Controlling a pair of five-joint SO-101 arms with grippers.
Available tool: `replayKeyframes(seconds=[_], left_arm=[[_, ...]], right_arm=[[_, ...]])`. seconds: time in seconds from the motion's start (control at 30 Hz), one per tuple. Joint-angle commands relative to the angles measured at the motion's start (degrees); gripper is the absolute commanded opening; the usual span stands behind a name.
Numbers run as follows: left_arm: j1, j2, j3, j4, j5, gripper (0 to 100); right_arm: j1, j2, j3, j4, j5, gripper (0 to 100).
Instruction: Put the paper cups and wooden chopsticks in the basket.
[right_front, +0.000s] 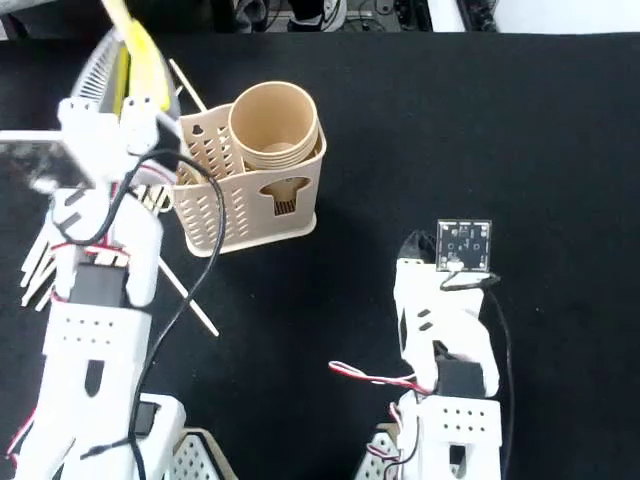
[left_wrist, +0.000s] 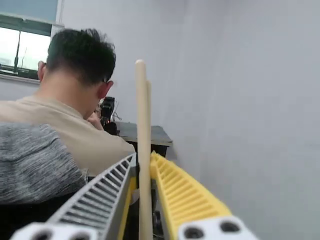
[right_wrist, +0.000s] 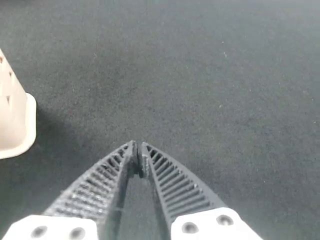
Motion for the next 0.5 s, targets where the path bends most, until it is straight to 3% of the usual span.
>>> replayKeyframes(seconds=[0.0, 0.33, 0.47], left_arm=[[-0.40, 2.20, 1.80, -6.07, 0.26, 3], [-0.13, 2.46, 6.64, -7.03, -0.18, 3], [1.36, 2.11, 6.02, 0.70, 0.26, 7]], right_arm=[[-0.35, -0.57, -0.22, -1.49, -0.53, 1.2], [-0.35, -0.57, -0.22, -1.49, -0.53, 1.2], [-0.35, -0.57, -0.22, -1.49, -0.44, 1.2]])
